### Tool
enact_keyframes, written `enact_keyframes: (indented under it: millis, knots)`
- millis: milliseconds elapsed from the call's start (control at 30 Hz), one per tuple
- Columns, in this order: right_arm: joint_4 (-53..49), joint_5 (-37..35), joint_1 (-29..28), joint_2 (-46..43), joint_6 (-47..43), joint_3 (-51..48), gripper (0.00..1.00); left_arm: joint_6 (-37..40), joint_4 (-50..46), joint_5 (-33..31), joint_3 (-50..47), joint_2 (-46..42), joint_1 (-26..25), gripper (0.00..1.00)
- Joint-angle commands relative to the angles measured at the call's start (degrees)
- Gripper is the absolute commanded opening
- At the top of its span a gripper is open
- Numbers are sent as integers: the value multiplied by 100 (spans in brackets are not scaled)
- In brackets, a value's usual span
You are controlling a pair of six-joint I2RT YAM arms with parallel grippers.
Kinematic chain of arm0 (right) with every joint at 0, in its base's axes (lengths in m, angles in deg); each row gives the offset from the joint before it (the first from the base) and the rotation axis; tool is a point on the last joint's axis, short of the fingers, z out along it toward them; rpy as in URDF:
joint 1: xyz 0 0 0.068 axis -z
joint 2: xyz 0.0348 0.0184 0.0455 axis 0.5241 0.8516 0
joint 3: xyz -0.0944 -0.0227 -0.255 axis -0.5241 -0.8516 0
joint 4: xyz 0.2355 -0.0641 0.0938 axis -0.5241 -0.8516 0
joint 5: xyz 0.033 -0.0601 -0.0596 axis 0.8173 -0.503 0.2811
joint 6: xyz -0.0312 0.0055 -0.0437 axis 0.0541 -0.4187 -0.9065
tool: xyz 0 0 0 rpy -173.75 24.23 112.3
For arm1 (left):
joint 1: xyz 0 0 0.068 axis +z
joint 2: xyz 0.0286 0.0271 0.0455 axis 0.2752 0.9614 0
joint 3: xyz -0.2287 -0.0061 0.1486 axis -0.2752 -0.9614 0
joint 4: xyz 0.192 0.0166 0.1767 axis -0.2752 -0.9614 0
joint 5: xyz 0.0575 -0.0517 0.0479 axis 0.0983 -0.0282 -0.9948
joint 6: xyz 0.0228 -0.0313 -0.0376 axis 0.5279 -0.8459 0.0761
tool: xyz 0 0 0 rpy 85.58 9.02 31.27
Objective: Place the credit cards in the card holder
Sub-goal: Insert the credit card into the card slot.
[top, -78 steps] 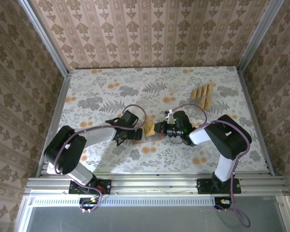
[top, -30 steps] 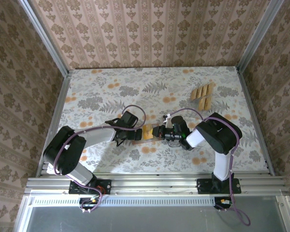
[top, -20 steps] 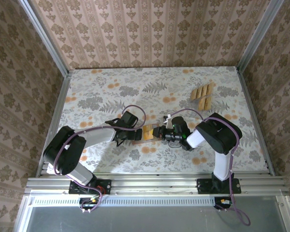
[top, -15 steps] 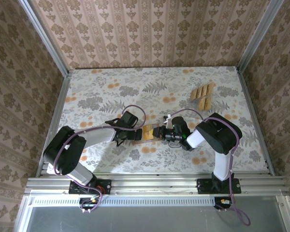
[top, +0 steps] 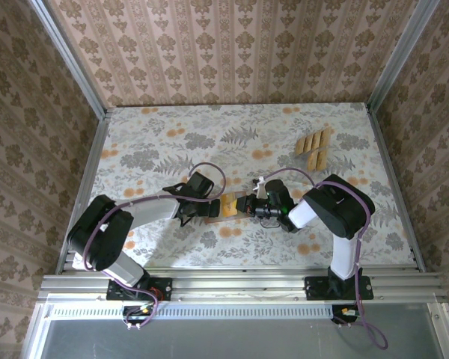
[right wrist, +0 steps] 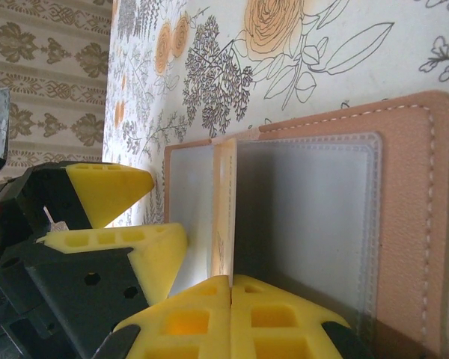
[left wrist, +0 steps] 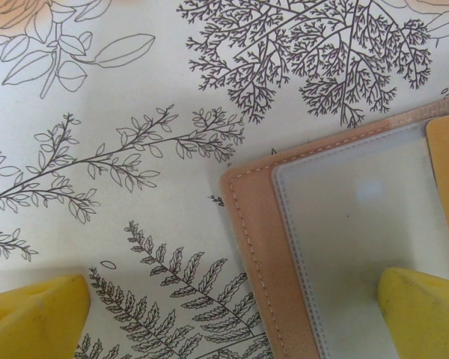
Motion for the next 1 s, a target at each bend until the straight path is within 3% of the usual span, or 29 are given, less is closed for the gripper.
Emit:
enact_keyframes:
  millis: [0,967]
  knots:
    - [-444,-65,-69,217,30,62,0,-35,-314,-155,-156,-20,19,100]
    - [-785,-117,-131,236,-33,93,0,-55,-287,-146,-174,-21,16,100]
